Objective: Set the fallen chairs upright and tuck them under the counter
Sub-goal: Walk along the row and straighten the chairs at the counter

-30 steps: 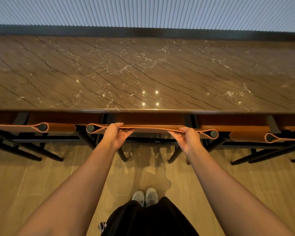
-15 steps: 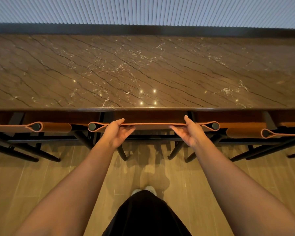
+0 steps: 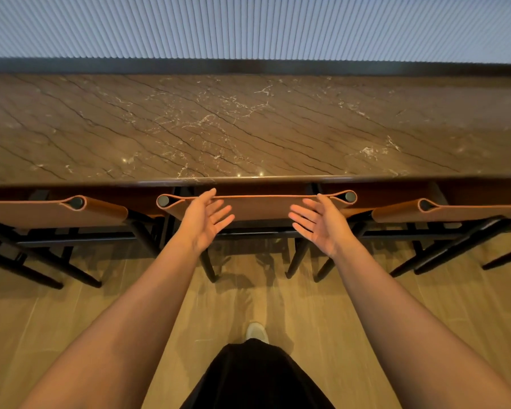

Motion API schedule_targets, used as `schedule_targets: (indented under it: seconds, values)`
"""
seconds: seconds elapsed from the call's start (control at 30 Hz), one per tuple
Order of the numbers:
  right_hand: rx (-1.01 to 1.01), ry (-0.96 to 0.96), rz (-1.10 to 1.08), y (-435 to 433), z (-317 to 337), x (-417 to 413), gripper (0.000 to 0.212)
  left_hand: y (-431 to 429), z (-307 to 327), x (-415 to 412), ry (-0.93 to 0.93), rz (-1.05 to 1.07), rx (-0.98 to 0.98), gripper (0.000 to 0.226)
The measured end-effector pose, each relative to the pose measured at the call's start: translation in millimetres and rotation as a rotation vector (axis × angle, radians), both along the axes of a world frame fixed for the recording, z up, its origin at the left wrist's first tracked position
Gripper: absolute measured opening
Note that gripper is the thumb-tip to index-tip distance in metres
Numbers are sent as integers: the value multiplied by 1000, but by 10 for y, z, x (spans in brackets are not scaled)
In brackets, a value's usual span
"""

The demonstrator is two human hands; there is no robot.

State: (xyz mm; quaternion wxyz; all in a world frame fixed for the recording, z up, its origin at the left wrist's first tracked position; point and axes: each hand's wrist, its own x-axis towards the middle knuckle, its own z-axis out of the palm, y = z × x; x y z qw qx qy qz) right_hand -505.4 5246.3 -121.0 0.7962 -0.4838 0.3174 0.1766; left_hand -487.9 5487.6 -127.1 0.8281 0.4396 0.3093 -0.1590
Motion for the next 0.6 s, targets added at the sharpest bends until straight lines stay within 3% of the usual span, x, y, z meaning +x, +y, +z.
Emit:
schedule_targets:
  seconds: [0.23, 0.43, 0.6]
  values:
    - [-43, -41, -92, -5, 60, -796, 33, -198, 155, -523, -101, -201, 13, 15]
    - [-55, -62, -185, -86, 56, -1575, 32, -409, 203, -961, -108, -357, 11, 8]
    - [-92, -87, -289, -296, 194, -1975, 33, -735, 315, -1183, -133, -461, 0, 15]
